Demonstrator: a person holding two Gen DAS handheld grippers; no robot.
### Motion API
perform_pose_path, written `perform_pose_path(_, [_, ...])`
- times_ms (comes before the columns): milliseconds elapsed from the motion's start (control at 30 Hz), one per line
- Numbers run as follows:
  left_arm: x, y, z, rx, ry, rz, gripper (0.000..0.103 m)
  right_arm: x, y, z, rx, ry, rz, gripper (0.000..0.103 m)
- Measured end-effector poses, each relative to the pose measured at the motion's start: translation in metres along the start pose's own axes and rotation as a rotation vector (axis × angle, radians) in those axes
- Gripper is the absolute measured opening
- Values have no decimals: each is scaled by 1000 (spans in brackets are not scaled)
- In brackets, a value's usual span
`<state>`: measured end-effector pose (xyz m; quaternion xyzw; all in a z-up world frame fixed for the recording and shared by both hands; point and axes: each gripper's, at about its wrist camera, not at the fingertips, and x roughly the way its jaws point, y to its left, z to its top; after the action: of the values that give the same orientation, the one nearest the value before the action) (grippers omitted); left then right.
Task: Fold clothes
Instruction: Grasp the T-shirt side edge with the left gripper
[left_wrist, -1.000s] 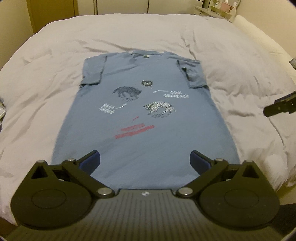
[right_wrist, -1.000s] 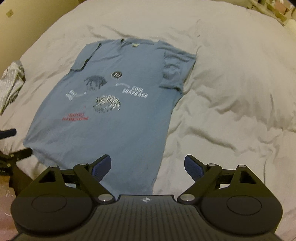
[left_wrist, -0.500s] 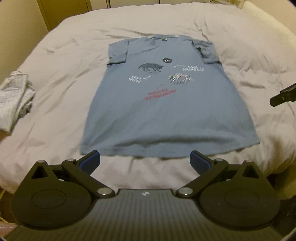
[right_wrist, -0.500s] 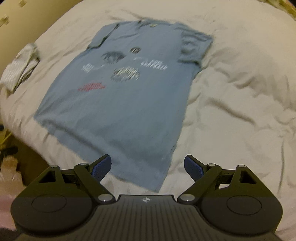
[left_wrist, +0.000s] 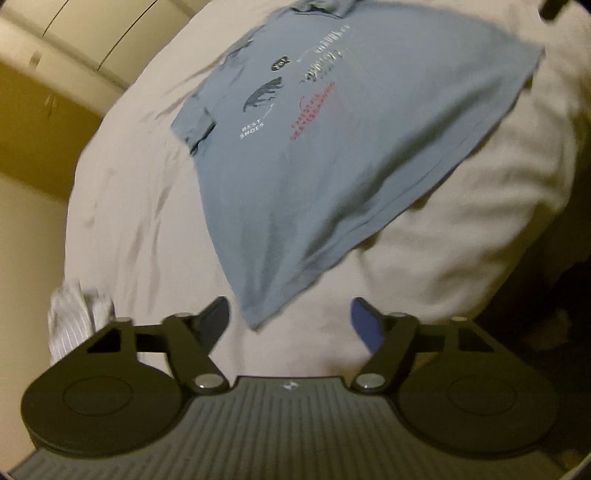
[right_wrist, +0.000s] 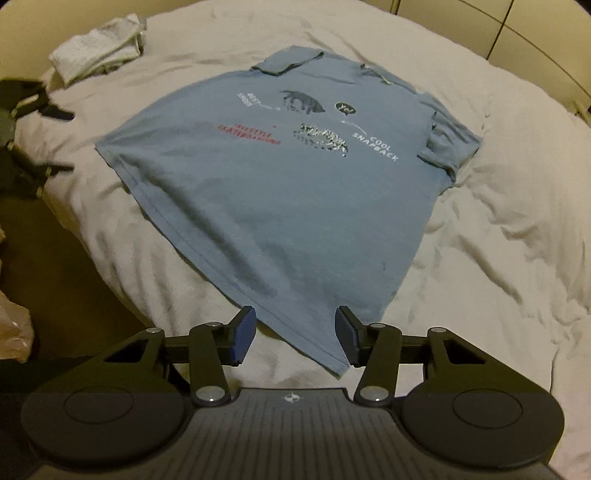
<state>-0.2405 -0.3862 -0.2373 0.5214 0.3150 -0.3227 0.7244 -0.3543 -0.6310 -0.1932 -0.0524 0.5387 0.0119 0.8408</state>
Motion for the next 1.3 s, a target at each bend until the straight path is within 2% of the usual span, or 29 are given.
perform_pose_path(133, [41, 1, -13, 189, -74, -13, 57, 20, 22, 6, 41, 42, -52, 50])
perform_pose_path(267, [74, -15, -27, 382, -170, -38, 56, 41, 45, 7, 36, 59, -101, 50])
perform_pose_path(400, [92, -21, -36, 498, -263, 11, 54, 58, 64, 1, -7, 61, -167, 50])
perform_pose_path(433, [95, -19, -36, 502, -279, 30, 51, 62, 71, -4, -60, 51, -204, 51])
perform_pose_path(500, [98, -14, -35, 497, -300, 63, 31, 69, 85, -13, -166, 30, -278, 57])
perform_pose_path(533, [99, -12, -34, 488, -302, 71, 28, 73, 92, -17, -219, 20, -314, 61])
perform_pose_path(600, [99, -7, -32, 463, -305, 57, 13, 81, 98, -28, -293, 20, -345, 61])
perform_pose_path(667, [99, -3, -30, 436, -307, 40, 8, 89, 102, -39, -363, 15, -376, 61])
perform_pose_path(833, [97, 8, -23, 385, -304, 21, 5, 109, 101, -53, -478, -31, -465, 60])
perform_pose_path(1100, [95, 4, -20, 412, -272, 32, 7, 125, 67, -59, -557, -51, -526, 55])
perform_pose_path(1133, [95, 3, -20, 413, -267, 34, 7, 126, 63, -59, -568, -53, -527, 52])
perform_pose_path(1233, [94, 1, -18, 414, -252, 28, 5, 128, 54, -57, -594, -43, -499, 33])
perform_pose_path(1267, [93, 3, -16, 411, -251, 22, 4, 126, 52, -55, -593, -36, -480, 15])
perform_pose_path(1300, [91, 5, -15, 408, -251, 17, 3, 123, 48, -52, -583, -29, -463, 2])
